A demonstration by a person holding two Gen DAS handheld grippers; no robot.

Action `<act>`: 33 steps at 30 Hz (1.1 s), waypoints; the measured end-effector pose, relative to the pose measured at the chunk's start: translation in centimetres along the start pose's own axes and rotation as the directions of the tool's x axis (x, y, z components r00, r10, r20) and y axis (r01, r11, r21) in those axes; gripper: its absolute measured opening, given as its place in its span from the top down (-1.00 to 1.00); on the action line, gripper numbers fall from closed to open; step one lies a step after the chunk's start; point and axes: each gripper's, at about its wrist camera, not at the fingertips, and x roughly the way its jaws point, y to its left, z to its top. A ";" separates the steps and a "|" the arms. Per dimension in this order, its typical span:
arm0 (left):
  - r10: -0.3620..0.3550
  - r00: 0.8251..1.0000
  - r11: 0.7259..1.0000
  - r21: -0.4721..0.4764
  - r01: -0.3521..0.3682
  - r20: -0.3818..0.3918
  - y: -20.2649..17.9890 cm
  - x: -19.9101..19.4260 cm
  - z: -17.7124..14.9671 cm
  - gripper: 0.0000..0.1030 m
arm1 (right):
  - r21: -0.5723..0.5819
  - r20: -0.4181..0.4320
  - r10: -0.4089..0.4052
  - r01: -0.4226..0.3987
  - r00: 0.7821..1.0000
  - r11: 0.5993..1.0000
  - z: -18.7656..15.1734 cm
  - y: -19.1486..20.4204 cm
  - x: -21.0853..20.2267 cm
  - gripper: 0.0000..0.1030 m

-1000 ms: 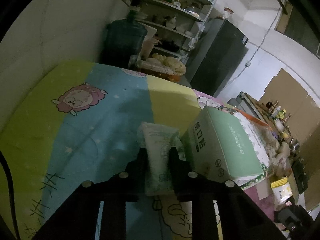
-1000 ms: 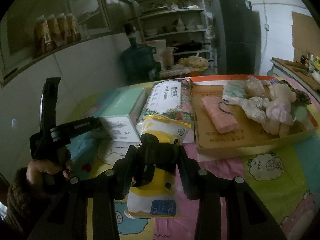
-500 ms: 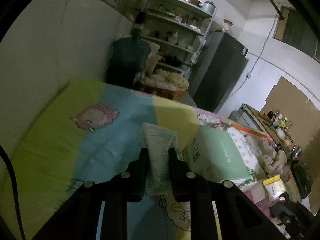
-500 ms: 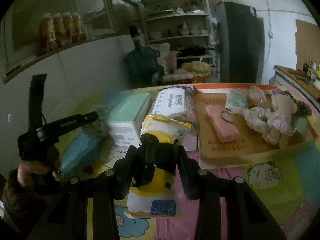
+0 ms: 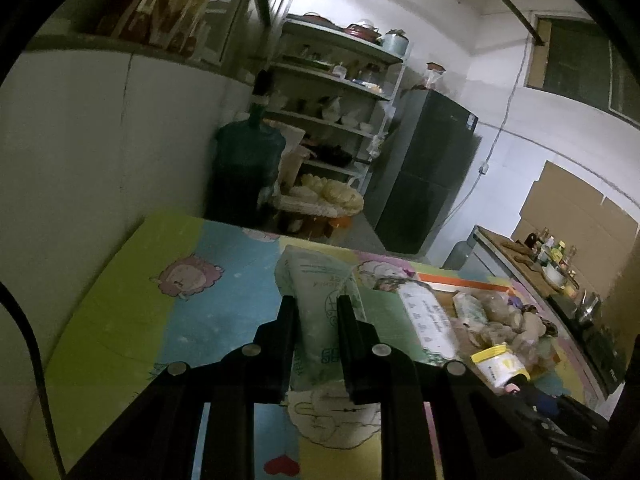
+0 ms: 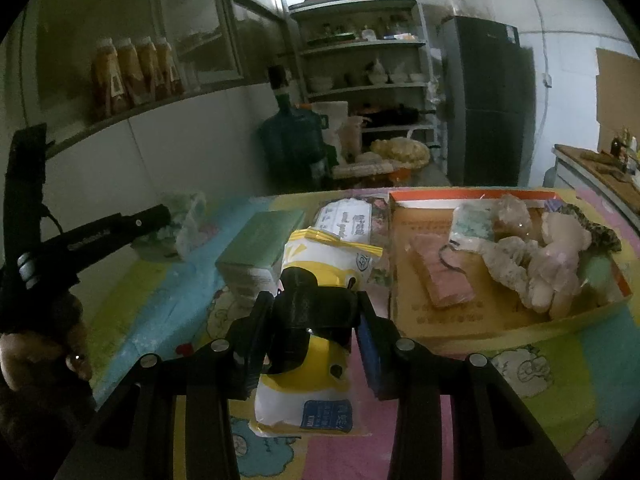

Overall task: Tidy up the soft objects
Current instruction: 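Lift and carry the white pack and yellow packet over the cardboard box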

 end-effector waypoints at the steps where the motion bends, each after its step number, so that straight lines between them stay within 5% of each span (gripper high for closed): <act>1: -0.001 1.000 1.000 0.002 0.001 0.003 -0.3 -0.2 0.0 0.61 | 0.000 0.001 0.001 -0.001 1.000 1.000 0.0 -0.1 -0.1 0.20; 33: -0.090 0.996 0.989 0.118 0.092 -0.019 -13.6 1.5 -2.2 0.61 | 0.053 0.105 -0.082 0.077 0.991 0.996 1.0 -9.1 -6.7 0.21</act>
